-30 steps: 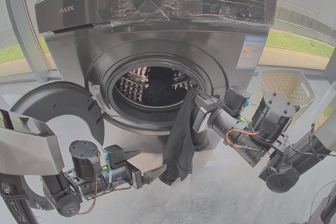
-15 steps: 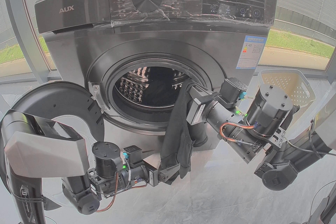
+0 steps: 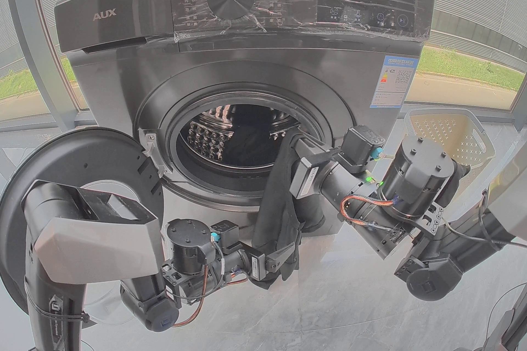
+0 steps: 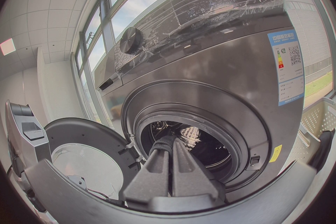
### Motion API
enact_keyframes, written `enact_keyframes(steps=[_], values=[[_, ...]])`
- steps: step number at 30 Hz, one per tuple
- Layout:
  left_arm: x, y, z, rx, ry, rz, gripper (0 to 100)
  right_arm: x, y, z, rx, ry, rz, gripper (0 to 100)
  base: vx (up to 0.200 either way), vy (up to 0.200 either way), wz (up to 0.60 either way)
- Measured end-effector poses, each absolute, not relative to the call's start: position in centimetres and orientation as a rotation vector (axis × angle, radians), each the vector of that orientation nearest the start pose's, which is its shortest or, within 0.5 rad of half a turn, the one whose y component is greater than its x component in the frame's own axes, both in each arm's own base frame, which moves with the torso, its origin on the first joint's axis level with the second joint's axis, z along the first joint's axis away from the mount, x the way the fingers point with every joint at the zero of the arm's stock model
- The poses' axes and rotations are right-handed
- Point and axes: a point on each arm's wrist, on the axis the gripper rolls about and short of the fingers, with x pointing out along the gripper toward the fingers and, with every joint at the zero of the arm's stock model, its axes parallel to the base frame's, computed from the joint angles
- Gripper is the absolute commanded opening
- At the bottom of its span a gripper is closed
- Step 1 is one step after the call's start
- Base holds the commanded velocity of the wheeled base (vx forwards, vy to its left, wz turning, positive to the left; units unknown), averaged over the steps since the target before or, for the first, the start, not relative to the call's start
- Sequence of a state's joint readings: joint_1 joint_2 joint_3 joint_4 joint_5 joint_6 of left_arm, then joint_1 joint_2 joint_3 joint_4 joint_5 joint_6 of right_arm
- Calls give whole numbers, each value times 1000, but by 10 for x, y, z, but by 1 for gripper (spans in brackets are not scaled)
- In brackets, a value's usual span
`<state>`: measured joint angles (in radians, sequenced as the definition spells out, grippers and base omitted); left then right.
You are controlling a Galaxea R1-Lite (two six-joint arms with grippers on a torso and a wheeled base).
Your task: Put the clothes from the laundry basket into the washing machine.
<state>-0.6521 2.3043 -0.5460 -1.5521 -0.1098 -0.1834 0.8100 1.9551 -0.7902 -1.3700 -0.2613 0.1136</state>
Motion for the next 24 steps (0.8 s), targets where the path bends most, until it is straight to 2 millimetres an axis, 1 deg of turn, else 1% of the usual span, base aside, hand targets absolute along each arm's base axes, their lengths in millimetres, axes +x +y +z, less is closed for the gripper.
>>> enact_keyframes(steps=[13,19,20,24], values=[[294,-234,1,-122,219,-744,100,247,257,159,211,-128,557,0,0,0,0],[301,-238,-9,-115,212,-699,100,247,257,159,210,-127,557,0,0,0,0],[302,-239,-10,-114,214,-696,0,247,258,159,211,-128,557,0,0,0,0],[305,-239,-14,-80,204,-685,0,248,258,160,213,-132,556,0,0,0,0]])
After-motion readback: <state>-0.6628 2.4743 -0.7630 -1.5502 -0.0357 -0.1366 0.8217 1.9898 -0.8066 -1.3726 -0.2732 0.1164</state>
